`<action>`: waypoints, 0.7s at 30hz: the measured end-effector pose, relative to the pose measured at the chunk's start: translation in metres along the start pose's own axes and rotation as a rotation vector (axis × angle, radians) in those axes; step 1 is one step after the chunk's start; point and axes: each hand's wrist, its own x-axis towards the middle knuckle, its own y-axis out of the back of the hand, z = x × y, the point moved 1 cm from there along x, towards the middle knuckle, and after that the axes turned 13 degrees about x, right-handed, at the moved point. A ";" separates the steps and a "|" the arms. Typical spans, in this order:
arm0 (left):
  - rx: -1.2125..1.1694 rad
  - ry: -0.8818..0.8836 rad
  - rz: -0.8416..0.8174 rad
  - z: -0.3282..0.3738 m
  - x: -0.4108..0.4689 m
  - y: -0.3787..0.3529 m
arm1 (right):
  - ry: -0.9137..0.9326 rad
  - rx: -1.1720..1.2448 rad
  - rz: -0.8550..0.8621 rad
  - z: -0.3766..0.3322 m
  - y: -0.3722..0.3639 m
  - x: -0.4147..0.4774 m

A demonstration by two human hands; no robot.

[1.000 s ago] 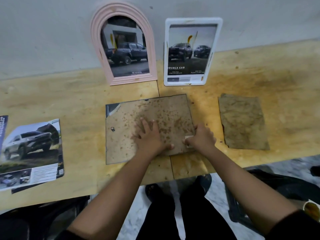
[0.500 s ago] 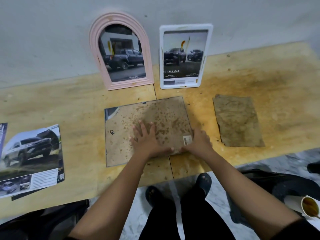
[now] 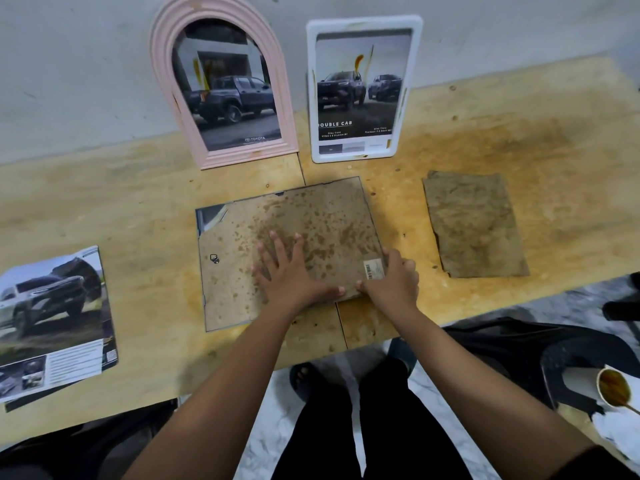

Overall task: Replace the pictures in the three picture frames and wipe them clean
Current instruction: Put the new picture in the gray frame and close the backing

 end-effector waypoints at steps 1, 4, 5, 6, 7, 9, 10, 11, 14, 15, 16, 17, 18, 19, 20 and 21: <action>-0.004 0.003 0.002 0.000 0.001 0.000 | 0.000 0.013 0.016 0.000 -0.001 0.000; -0.021 0.007 0.007 0.002 0.003 -0.002 | 0.014 0.015 0.100 -0.001 -0.006 0.003; -0.028 0.009 0.009 0.002 0.003 -0.002 | 0.014 0.022 0.119 -0.001 -0.006 0.003; -0.035 0.010 0.015 0.002 0.004 -0.002 | 0.010 0.035 0.125 -0.002 -0.007 0.004; -0.043 0.011 0.018 0.001 0.004 -0.002 | 0.003 0.047 0.122 -0.002 -0.007 0.005; -0.052 0.013 0.014 0.001 0.005 -0.003 | -0.016 0.059 0.113 -0.003 -0.006 0.006; -0.051 0.015 0.011 0.001 0.005 -0.004 | -0.024 0.062 0.113 -0.003 -0.006 0.007; -0.049 0.017 0.008 0.002 0.005 -0.003 | -0.033 0.067 0.111 -0.005 -0.005 0.007; -0.054 0.010 -0.005 0.002 0.003 -0.001 | -0.068 0.091 0.081 -0.007 -0.003 0.009; -0.055 -0.003 -0.006 0.001 0.001 0.000 | -0.075 0.101 0.063 -0.006 -0.001 0.010; -0.051 -0.020 -0.002 0.000 -0.001 0.000 | -0.076 0.108 0.043 -0.004 0.001 0.010; -0.043 -0.037 0.006 -0.002 -0.003 0.000 | -0.064 0.108 0.021 -0.003 0.003 0.009; -0.037 -0.052 0.020 -0.004 -0.005 -0.001 | -0.041 0.101 -0.003 -0.002 0.005 0.008; -0.032 -0.064 0.031 -0.005 -0.007 -0.001 | -0.016 0.086 -0.026 0.000 0.005 0.005; -0.030 -0.074 0.035 -0.006 -0.008 -0.001 | 0.006 0.070 -0.041 0.002 0.005 0.002; -0.029 -0.083 0.035 -0.007 -0.008 -0.002 | 0.026 0.064 -0.042 0.004 0.004 -0.001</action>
